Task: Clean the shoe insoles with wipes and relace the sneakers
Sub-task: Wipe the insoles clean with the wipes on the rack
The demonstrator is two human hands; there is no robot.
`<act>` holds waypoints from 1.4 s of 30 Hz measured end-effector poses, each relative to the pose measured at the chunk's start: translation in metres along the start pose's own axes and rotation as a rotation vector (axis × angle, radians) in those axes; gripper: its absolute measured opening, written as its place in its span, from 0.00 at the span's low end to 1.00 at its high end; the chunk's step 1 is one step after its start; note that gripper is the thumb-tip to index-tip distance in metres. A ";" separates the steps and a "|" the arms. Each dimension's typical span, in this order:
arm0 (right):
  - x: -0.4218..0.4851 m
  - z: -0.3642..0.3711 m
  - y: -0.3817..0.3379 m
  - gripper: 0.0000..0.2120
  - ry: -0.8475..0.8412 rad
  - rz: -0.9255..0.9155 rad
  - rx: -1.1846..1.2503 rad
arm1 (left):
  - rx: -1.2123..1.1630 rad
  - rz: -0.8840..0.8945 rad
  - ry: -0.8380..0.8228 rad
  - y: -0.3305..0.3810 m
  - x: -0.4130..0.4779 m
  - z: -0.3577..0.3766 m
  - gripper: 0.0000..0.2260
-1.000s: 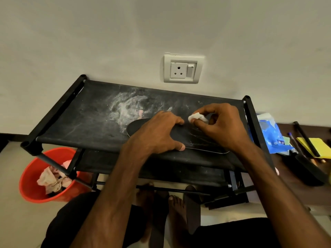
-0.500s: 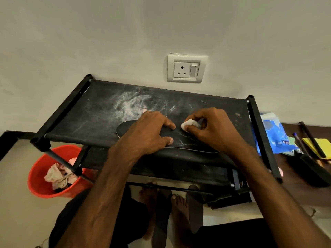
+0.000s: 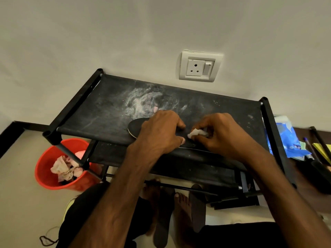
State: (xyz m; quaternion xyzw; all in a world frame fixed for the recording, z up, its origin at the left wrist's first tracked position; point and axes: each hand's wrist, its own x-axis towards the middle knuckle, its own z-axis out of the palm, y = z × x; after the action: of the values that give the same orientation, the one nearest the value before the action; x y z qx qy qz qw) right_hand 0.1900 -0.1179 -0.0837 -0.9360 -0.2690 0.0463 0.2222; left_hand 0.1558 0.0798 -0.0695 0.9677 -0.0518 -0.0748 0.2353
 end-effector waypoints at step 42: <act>0.000 -0.002 -0.002 0.05 -0.084 -0.076 0.062 | 0.051 -0.022 -0.036 0.010 -0.006 0.001 0.16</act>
State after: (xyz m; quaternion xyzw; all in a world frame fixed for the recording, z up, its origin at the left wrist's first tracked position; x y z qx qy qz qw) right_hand 0.1898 -0.1168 -0.0805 -0.9151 -0.3118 0.0854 0.2410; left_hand 0.1494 0.0710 -0.0649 0.9724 -0.0470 -0.0933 0.2085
